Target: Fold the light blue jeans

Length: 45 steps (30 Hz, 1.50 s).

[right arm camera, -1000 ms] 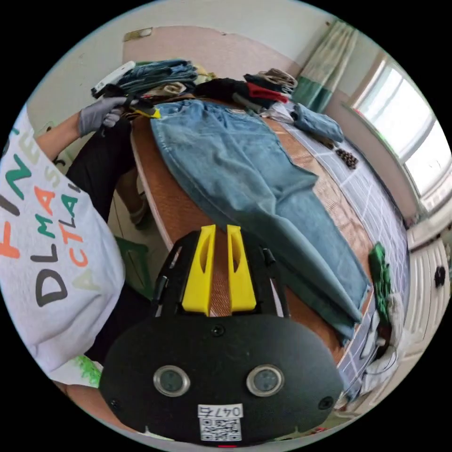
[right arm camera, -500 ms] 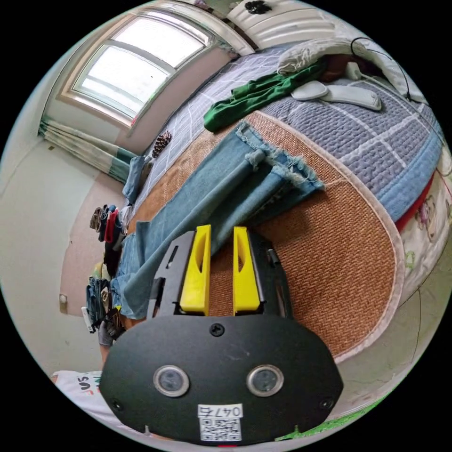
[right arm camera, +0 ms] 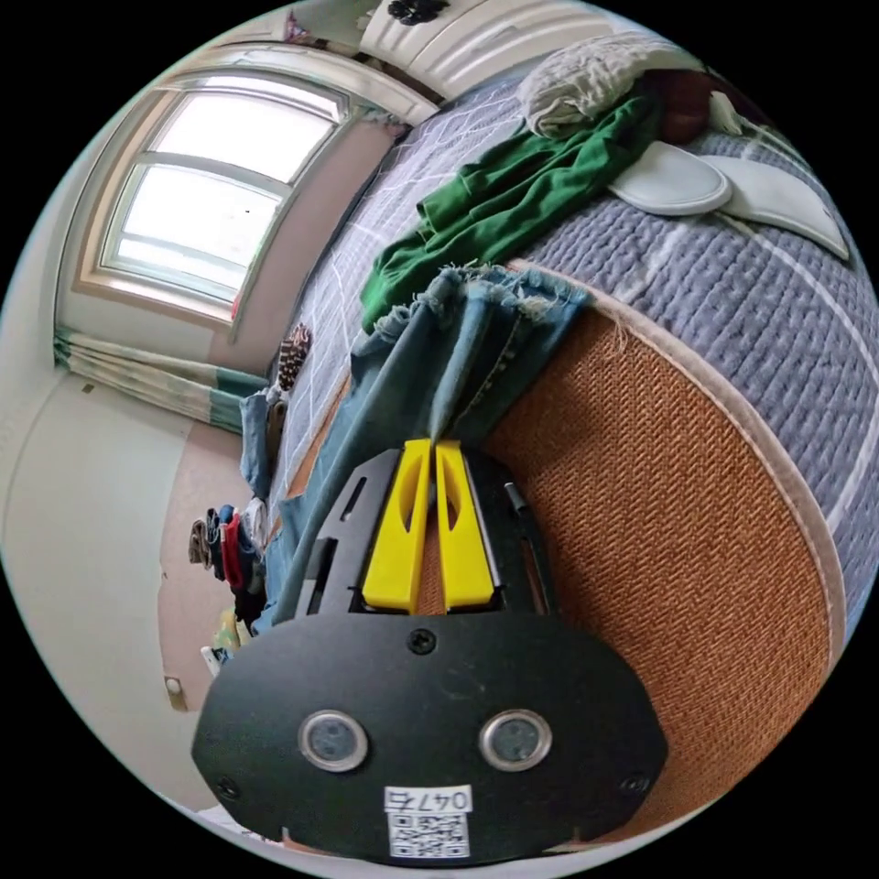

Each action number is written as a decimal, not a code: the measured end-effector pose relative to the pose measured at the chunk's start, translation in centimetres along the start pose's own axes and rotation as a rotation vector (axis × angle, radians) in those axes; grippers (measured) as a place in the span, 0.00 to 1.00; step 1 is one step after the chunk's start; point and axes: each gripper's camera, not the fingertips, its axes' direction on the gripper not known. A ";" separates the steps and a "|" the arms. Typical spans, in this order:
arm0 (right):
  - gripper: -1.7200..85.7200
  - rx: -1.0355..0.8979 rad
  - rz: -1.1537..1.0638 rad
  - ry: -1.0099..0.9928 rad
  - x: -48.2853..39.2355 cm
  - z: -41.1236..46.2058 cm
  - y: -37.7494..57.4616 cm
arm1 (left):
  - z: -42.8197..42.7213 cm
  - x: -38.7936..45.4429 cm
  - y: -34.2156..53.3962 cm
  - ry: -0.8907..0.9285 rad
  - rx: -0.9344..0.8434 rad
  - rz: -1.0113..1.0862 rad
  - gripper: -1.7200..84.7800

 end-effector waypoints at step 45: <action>0.01 -0.086 -0.421 -0.157 9.0 -20.2 9.6 | -1.7 -25.2 15.6 0.371 -0.291 0.098 0.01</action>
